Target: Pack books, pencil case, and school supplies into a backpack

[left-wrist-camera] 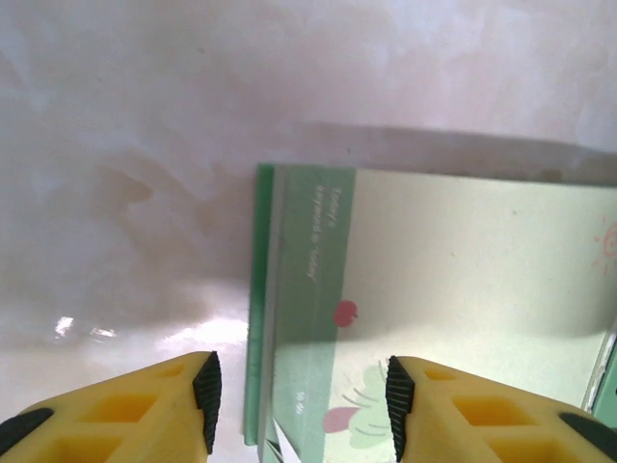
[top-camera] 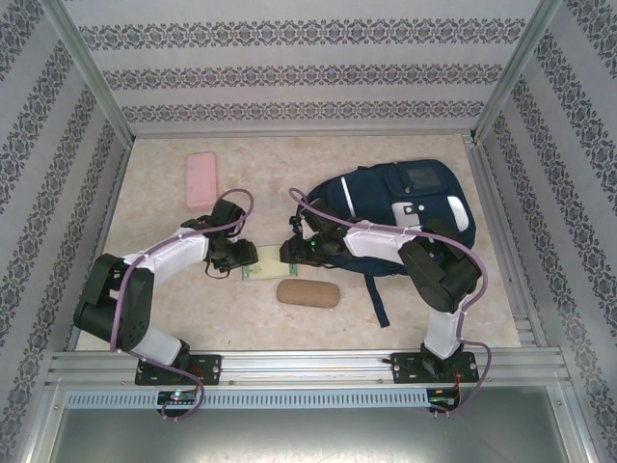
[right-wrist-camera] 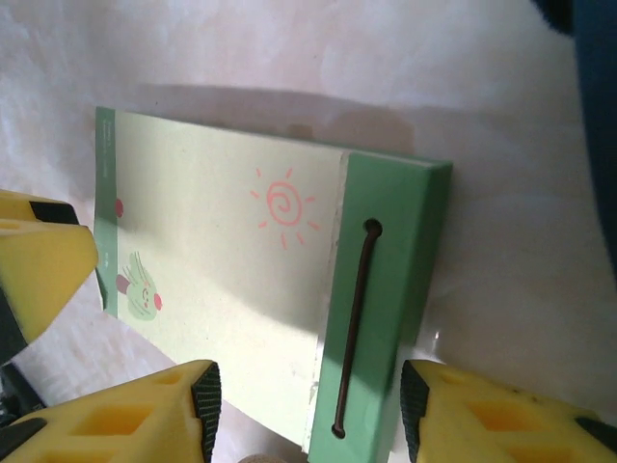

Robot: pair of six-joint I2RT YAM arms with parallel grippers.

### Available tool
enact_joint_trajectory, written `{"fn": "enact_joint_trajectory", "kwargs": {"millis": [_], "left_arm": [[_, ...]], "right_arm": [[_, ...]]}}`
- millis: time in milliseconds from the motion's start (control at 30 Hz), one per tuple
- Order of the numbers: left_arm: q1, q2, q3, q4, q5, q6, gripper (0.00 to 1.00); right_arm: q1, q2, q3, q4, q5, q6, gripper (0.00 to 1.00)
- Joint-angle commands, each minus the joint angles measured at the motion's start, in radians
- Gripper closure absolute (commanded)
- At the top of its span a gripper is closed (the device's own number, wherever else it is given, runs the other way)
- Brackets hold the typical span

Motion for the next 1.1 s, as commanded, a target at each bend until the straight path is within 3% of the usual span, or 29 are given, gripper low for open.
{"fn": "enact_joint_trajectory", "kwargs": {"millis": [0,267,467,633,833,1067], "left_arm": [[0.019,0.012,0.006,-0.010,0.038,0.019,0.48],[0.018,0.063,-0.026,0.075,0.100,-0.021,0.47],[0.018,0.095,-0.067,0.117,0.126,-0.038,0.62],[0.019,0.100,-0.082,0.136,0.142,-0.051,0.65],[0.019,0.115,-0.089,0.162,0.172,-0.064,0.67],[0.018,0.125,-0.083,0.175,0.185,-0.064,0.68]], "right_arm": [[0.017,-0.033,0.031,-0.041,0.067,-0.031,0.42],[0.021,0.004,0.057,-0.066,0.097,-0.032,0.39],[0.026,0.083,0.082,-0.052,0.061,-0.015,0.39],[0.036,0.141,0.099,-0.049,0.035,0.000,0.39],[0.054,0.160,0.098,0.062,-0.116,0.026,0.42],[0.051,0.069,0.094,0.263,-0.354,0.078,0.47]]}}
